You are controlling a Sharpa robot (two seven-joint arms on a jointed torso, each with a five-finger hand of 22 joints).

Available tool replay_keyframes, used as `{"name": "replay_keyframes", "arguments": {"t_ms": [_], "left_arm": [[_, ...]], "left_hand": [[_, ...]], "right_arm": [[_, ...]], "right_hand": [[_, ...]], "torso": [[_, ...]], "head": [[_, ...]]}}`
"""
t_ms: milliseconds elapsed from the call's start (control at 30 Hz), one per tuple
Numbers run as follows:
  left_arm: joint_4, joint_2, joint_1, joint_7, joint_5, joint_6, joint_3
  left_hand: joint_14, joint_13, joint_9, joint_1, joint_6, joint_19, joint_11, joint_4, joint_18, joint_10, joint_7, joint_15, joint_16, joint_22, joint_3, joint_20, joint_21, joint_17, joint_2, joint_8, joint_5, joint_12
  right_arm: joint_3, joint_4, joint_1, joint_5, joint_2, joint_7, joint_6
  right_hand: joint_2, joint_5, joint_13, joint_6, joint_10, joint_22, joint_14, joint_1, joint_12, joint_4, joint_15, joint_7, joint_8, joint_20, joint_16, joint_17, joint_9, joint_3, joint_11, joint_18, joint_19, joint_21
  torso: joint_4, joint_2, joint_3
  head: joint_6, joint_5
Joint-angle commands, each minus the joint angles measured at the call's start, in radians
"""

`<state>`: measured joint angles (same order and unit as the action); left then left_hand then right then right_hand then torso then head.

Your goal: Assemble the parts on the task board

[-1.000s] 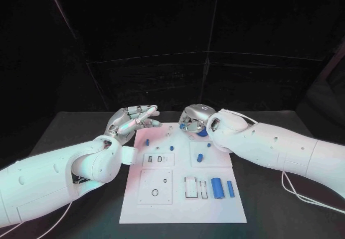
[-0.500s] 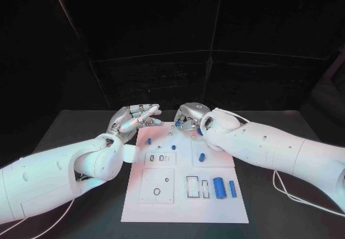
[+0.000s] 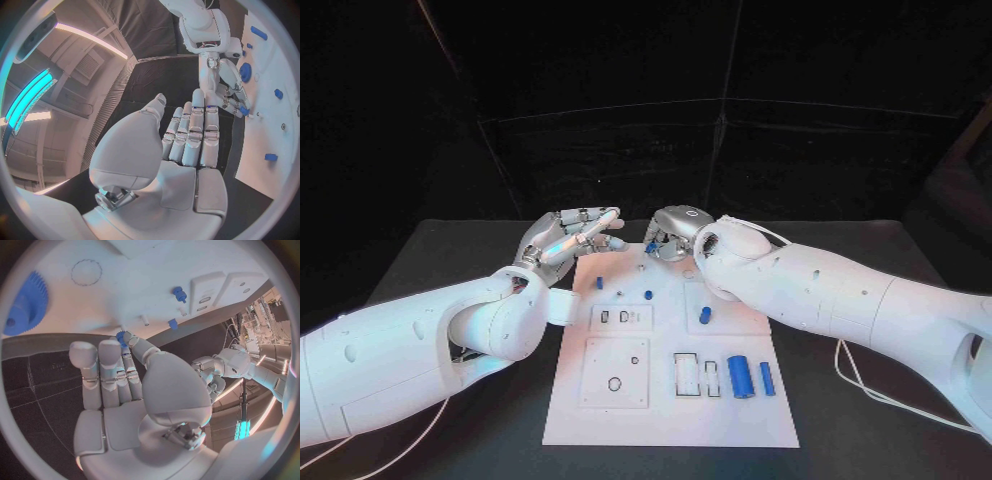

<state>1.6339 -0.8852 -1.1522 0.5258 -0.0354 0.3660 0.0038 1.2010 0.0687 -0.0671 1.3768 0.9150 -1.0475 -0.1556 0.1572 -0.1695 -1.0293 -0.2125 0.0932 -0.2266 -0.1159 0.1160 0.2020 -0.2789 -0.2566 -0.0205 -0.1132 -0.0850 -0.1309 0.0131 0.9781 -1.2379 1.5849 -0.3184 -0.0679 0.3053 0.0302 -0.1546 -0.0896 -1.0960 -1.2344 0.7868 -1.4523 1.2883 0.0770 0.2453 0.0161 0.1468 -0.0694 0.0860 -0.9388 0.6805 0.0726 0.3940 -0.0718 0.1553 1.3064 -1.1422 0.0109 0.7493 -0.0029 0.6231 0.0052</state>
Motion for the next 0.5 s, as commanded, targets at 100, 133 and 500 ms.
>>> {"name": "replay_keyframes", "arguments": {"t_ms": [100, 133, 500], "left_arm": [[0.003, 0.001, -0.003, 0.002, 0.006, -0.010, 0.001], [0.004, 0.001, -0.003, 0.002, 0.006, -0.010, 0.001], [0.004, 0.002, -0.005, 0.001, 0.006, -0.010, 0.001]], "left_hand": [[0.007, -0.001, 0.001, -0.006, 0.005, -0.005, -0.002, -0.001, -0.014, -0.004, -0.004, 0.000, -0.005, 0.001, -0.006, -0.001, -0.006, -0.001, 0.003, 0.005, 0.004, 0.007], [0.007, -0.001, 0.001, -0.006, 0.005, -0.005, -0.002, -0.001, -0.014, -0.004, -0.004, 0.000, -0.005, 0.001, -0.006, -0.001, -0.006, -0.001, 0.003, 0.005, 0.004, 0.007], [0.007, -0.001, 0.001, -0.006, 0.005, -0.005, -0.002, -0.001, -0.014, -0.004, -0.004, 0.000, -0.005, 0.001, -0.006, -0.001, -0.006, -0.001, 0.003, 0.005, 0.004, 0.007]], "right_arm": [[-0.001, -0.021, -0.002, 0.002, 0.014, -0.002, -0.025], [-0.001, -0.023, -0.002, 0.002, 0.016, -0.002, -0.025], [-0.001, -0.043, -0.002, 0.003, 0.038, -0.002, -0.043]], "right_hand": [[-0.011, 0.009, 0.001, 0.003, 0.006, 0.000, 0.005, -0.005, -0.005, -0.003, -0.002, 0.008, 0.000, 0.001, -0.004, 0.000, 0.000, 0.006, -0.006, -0.019, -0.008, -0.007], [-0.012, 0.010, 0.001, 0.003, 0.006, 0.000, 0.005, -0.005, -0.005, -0.004, -0.002, 0.009, 0.001, 0.001, -0.004, 0.000, 0.000, 0.007, -0.006, -0.019, -0.008, -0.007], [-0.016, 0.014, 0.001, 0.007, 0.010, 0.001, 0.005, -0.008, -0.007, -0.007, -0.003, 0.010, 0.003, 0.002, -0.004, 0.000, -0.001, 0.009, -0.007, -0.018, -0.010, -0.008]], "torso": [[0.0016, 0.002, -0.0003], [0.0016, 0.003, -0.0004], [0.0015, 0.003, -0.0009]], "head": [[0.002, 0.000], [0.002, 0.000], [0.004, 0.001]]}}
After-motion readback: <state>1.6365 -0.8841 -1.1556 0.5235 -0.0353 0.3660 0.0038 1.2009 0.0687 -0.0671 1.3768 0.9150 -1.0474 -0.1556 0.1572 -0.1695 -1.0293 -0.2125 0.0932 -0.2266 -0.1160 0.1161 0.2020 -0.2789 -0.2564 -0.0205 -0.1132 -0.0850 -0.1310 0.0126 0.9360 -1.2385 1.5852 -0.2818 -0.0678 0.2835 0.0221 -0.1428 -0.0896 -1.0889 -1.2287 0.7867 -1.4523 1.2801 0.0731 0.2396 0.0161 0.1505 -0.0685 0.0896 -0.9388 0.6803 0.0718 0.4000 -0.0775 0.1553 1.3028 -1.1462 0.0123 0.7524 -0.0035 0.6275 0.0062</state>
